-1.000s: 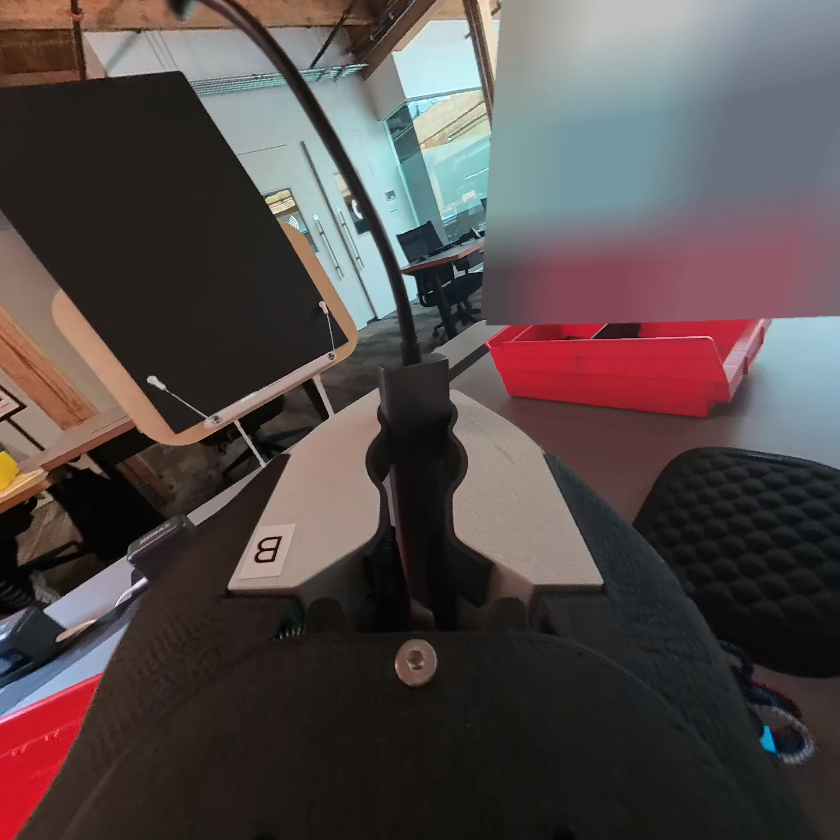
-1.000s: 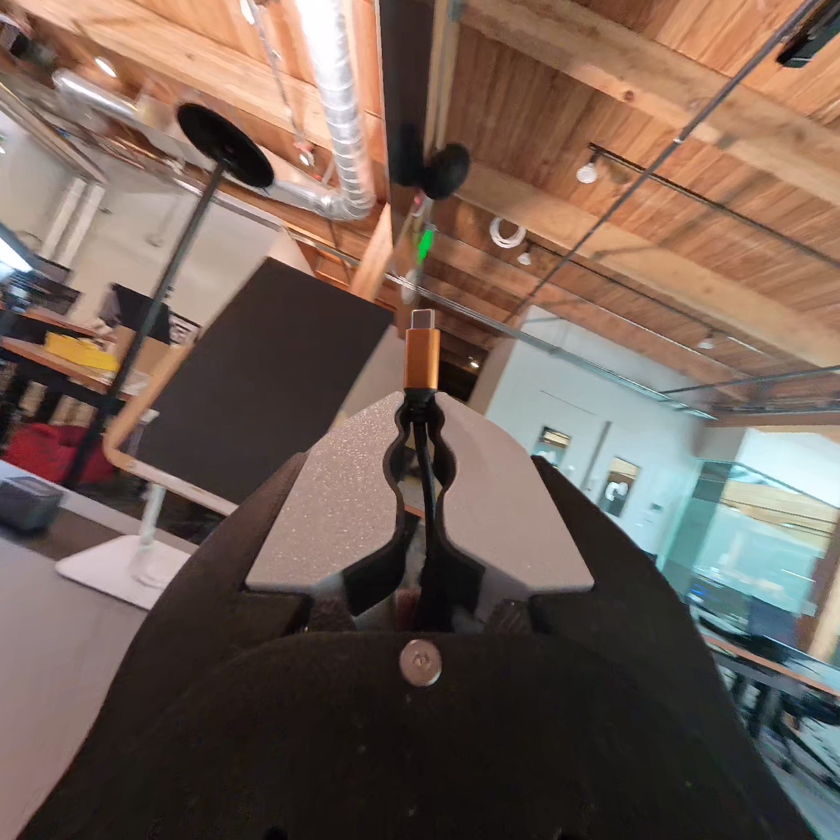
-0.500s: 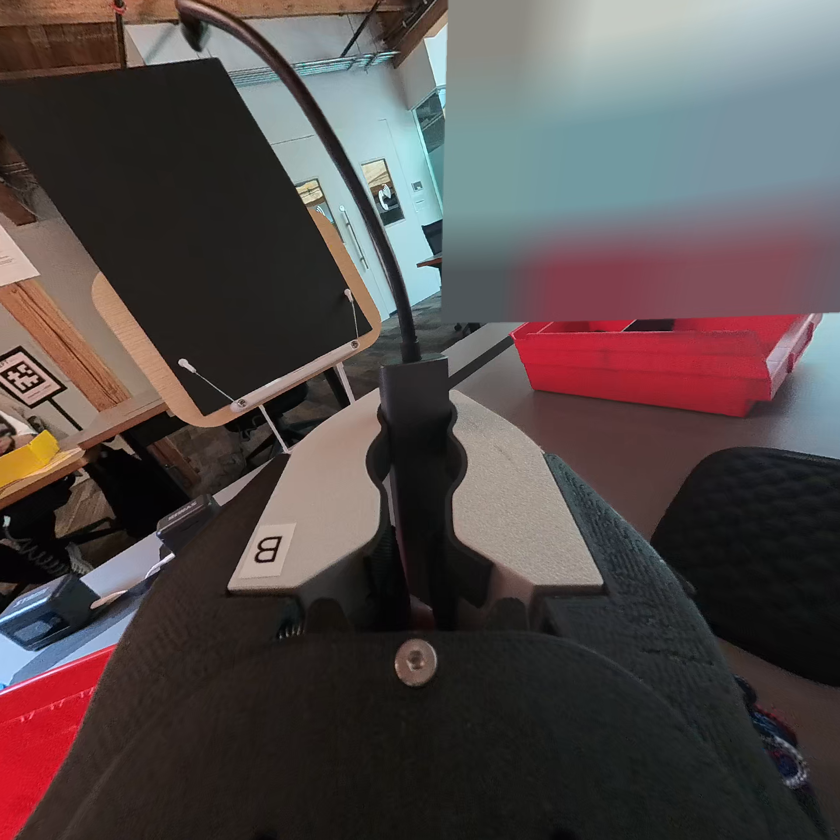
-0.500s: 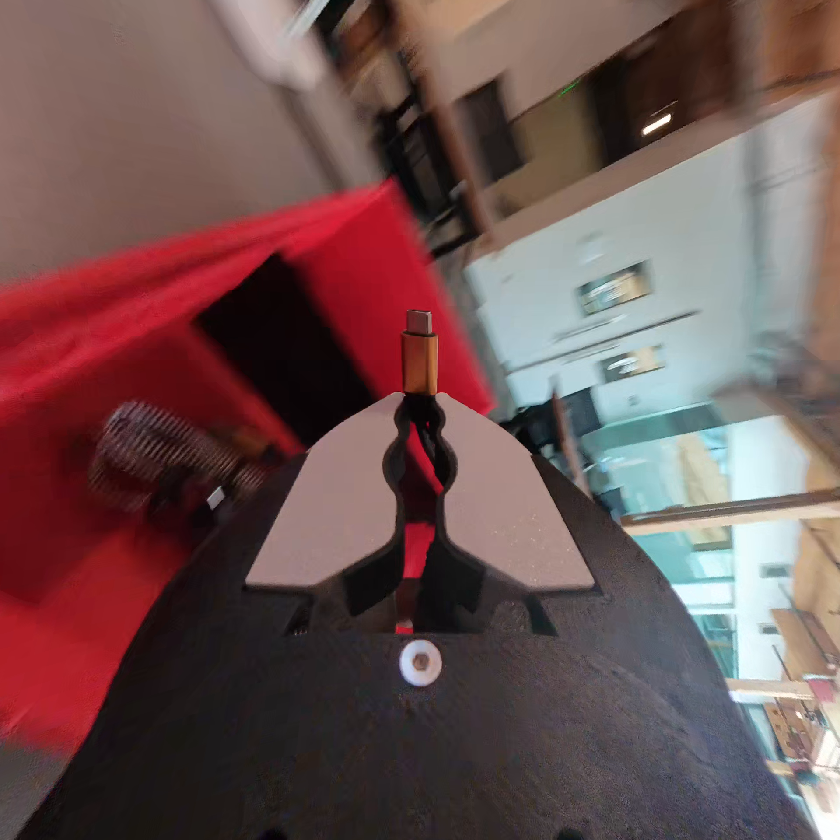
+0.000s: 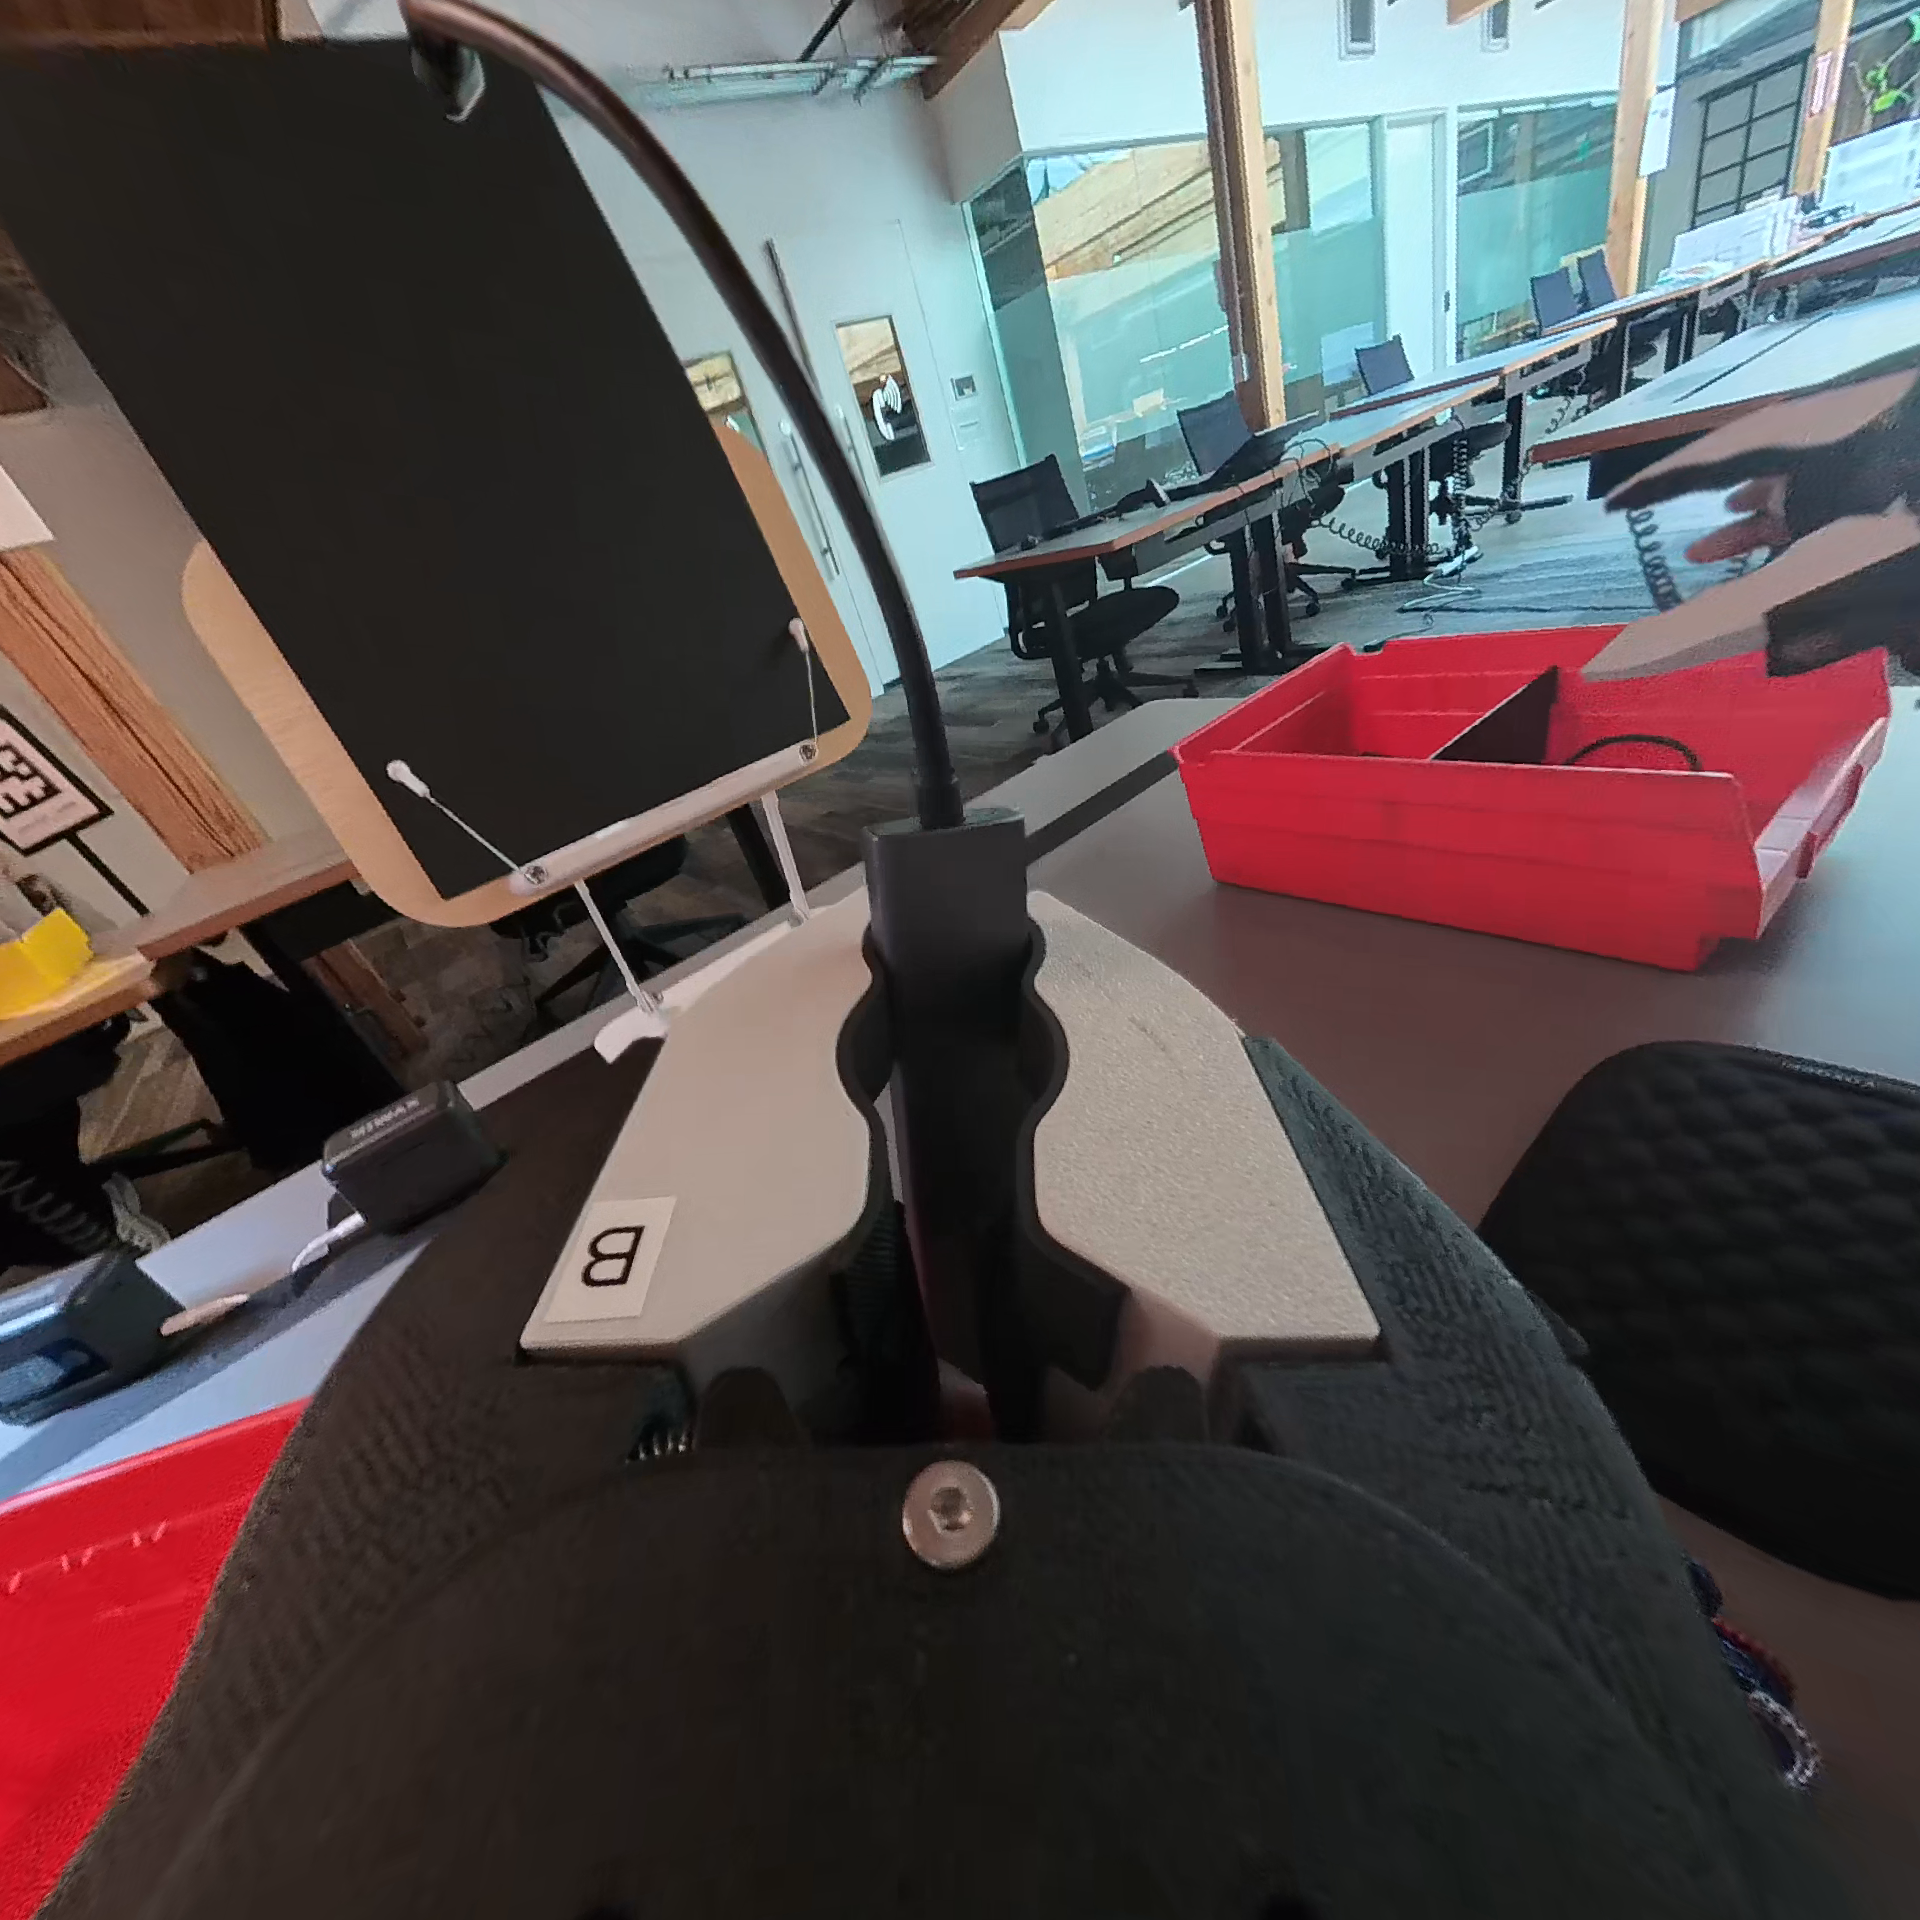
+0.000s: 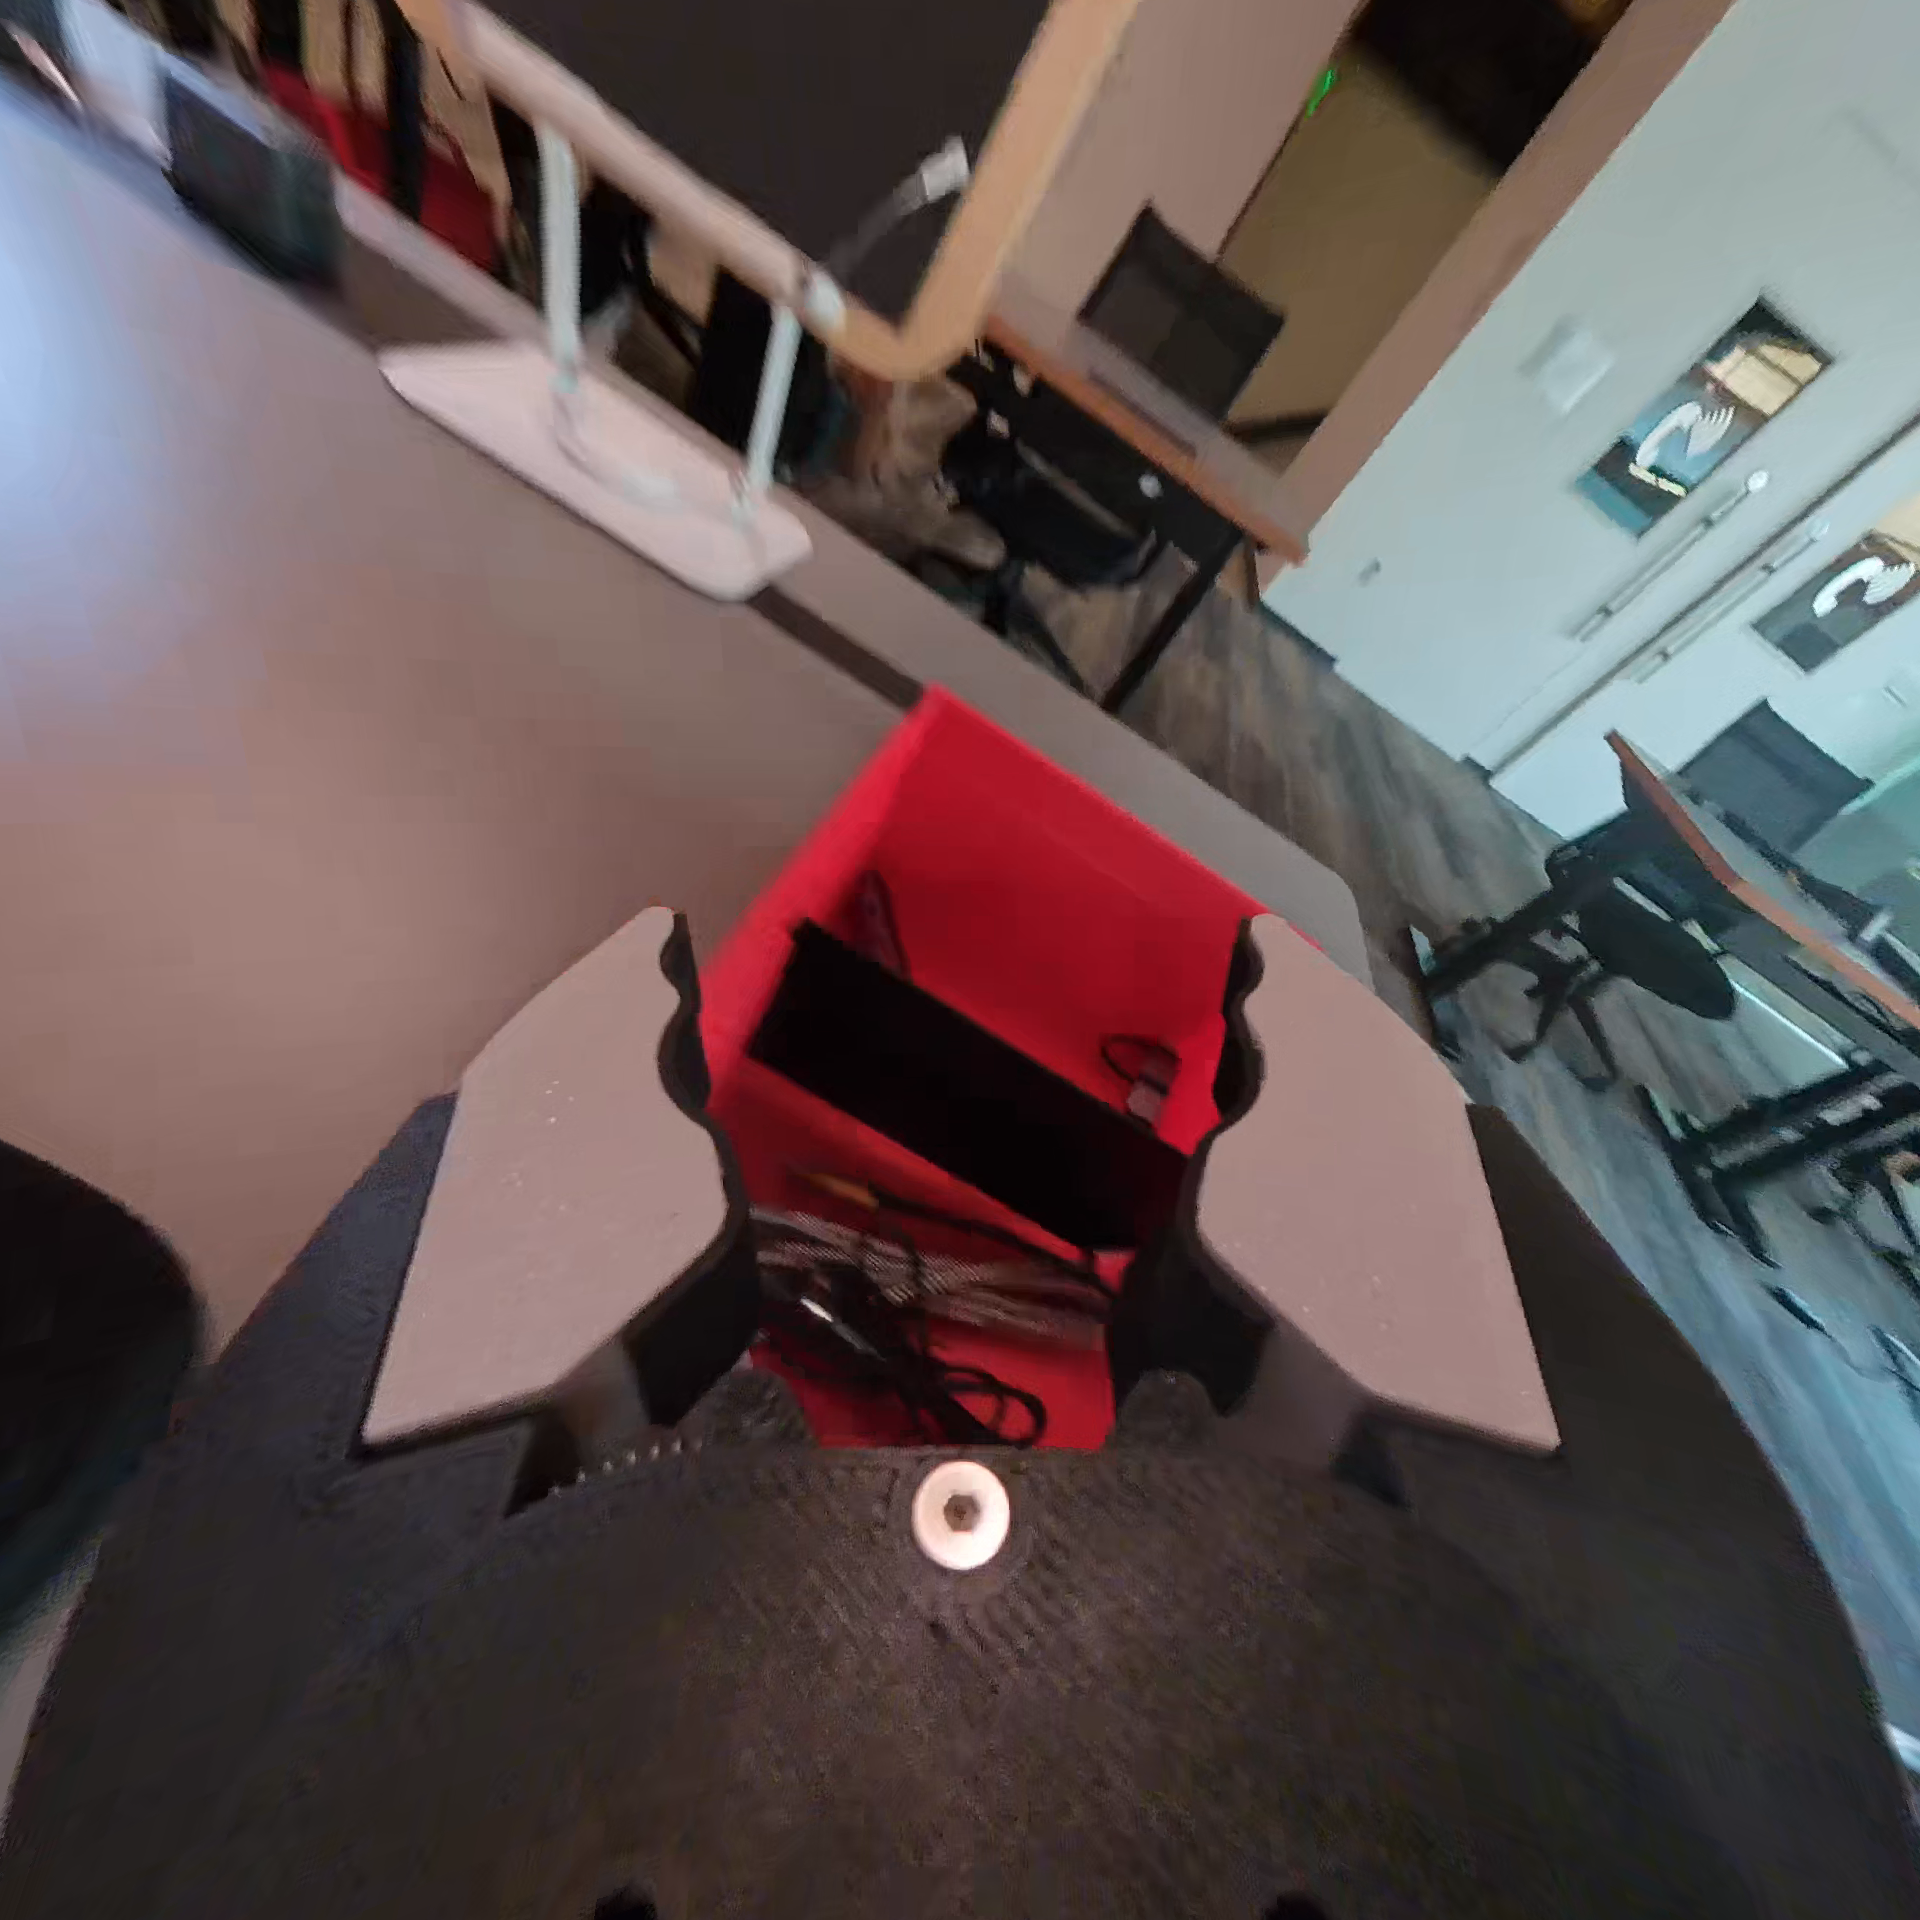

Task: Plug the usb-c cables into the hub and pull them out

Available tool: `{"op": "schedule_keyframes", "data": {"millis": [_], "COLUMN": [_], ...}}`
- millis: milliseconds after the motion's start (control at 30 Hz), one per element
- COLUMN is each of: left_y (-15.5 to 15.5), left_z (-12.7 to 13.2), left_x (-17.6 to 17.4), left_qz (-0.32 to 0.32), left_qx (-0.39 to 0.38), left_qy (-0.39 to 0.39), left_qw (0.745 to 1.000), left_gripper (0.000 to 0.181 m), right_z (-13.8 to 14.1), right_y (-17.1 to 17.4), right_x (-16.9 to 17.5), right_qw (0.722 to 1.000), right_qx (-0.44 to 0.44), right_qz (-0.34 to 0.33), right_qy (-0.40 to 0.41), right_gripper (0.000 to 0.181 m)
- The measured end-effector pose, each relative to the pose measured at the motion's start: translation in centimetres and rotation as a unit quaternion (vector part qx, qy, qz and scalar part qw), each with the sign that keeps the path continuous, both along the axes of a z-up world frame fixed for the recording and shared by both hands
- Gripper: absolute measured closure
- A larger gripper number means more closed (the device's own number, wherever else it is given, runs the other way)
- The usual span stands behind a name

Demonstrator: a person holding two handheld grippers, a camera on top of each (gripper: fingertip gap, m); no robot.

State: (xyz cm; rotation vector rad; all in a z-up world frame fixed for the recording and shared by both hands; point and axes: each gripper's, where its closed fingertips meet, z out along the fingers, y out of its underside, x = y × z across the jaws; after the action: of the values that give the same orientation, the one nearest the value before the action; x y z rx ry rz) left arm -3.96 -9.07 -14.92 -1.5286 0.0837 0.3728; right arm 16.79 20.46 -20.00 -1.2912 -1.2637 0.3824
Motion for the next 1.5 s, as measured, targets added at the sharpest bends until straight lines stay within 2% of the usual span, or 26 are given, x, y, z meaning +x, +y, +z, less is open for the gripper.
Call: {"op": "schedule_keyframes", "data": {"millis": [67,133,167,233,267,300,367,533,567,600,633,733,767,833,900,967,1067,1167,1233,1400,1500], "left_y": [0.1,0.1,0.2,0.3,0.3,0.4,0.4,0.5,0.6,0.7,0.7,0.7,0.5,-0.3,-1.0,-1.0,0.6,1.7,2.0,2.1,2.2], "left_z": [-0.5,-0.6,-0.6,-0.6,-0.6,-0.6,-0.8,-1.0,-1.0,-1.0,-1.0,-1.1,-1.1,-1.7,-3.0,-4.1,-4.7,-4.3,-4.9,-5.8,-5.6], "left_x": [-0.3,-0.4,-0.3,0.0,0.2,0.4,0.7,1.0,1.2,1.4,1.6,2.6,2.9,2.6,2.3,2.3,2.6,2.0,1.5,0.1,-0.4], "left_qz": [0.004,0.006,0.004,-0.003,-0.008,-0.012,-0.015,-0.015,-0.018,-0.023,-0.026,-0.078,-0.108,-0.151,-0.196,-0.209,-0.166,-0.080,-0.038,0.037,0.049], "left_qx": [-0.010,-0.012,-0.012,-0.012,-0.013,-0.015,-0.022,-0.032,-0.031,-0.030,-0.029,-0.036,-0.034,-0.041,-0.053,-0.051,-0.032,-0.012,-0.028,-0.073,-0.065], "left_qy": [-0.008,-0.005,-0.004,0.000,0.002,0.003,0.001,-0.008,-0.010,-0.010,-0.008,0.008,-0.002,-0.044,-0.103,-0.167,-0.174,-0.131,-0.120,-0.048,-0.034], "left_qw": [1.000,1.000,1.000,1.000,1.000,1.000,1.000,0.999,0.999,0.999,0.999,0.996,0.994,0.987,0.974,0.962,0.970,0.988,0.992,0.995,0.996], "left_gripper": [0.163,0.164,0.164,0.164,0.164,0.164,0.164,0.164,0.164,0.164,0.164,0.163,0.153,0.131,0.126,0.121,0.121,0.137,0.155,0.159,0.161], "right_z": [1.7,2.5,2.3,0.8,-0.4,-1.5,-3.6,-5.7,-5.9,-6.0,-5.9,-6.1,-6.0,-5.5,-5.0,-4.1,-3.2,-2.3,-1.8,-2.1,-2.3], "right_y": [-4.5,-11.7,-16.0,-23.9,-26.7,-28.6,-30.7,-32.6,-32.5,-32.4,-32.4,-32.7,-32.7,-32.1,-31.5,-31.0,-29.6,-28.7,-28.0,-27.7,-27.7], "right_x": [-2.0,-5.1,-6.8,-9.5,-10.7,-12.0,-14.8,-19.6,-20.2,-20.5,-20.6,-20.0,-19.7,-19.0,-18.5,-18.4,-18.9,-19.1,-19.1,-19.6,-20.0], "right_qw": [0.998,0.984,0.968,0.922,0.903,0.892,0.892,0.925,0.931,0.933,0.933,0.925,0.920,0.915,0.912,0.917,0.939,0.949,0.945,0.916,0.921], "right_qx": [0.001,-0.014,-0.038,-0.091,-0.104,-0.107,-0.082,0.079,0.111,0.143,0.164,0.128,0.110,0.107,0.107,0.103,0.161,0.220,0.276,0.387,0.376], "right_qz": [0.056,0.170,0.242,0.374,0.417,0.439,0.443,0.369,0.345,0.328,0.319,0.356,0.375,0.390,0.396,0.384,0.301,0.222,0.171,0.107,0.103], "right_qy": [0.036,0.056,0.059,0.030,0.007,-0.010,-0.038,-0.046,-0.045,-0.043,-0.035,-0.028,-0.022,-0.009,-0.001,0.019,0.028,0.038,0.038,0.015,0.010], "right_gripper": [0.090,0.111,0.115,0.117,0.116,0.117,0.118,0.133,0.145,0.171,0.176,0.181,0.181,0.181,0.181,0.181,0.181,0.181,0.181,0.181,0.181]}}
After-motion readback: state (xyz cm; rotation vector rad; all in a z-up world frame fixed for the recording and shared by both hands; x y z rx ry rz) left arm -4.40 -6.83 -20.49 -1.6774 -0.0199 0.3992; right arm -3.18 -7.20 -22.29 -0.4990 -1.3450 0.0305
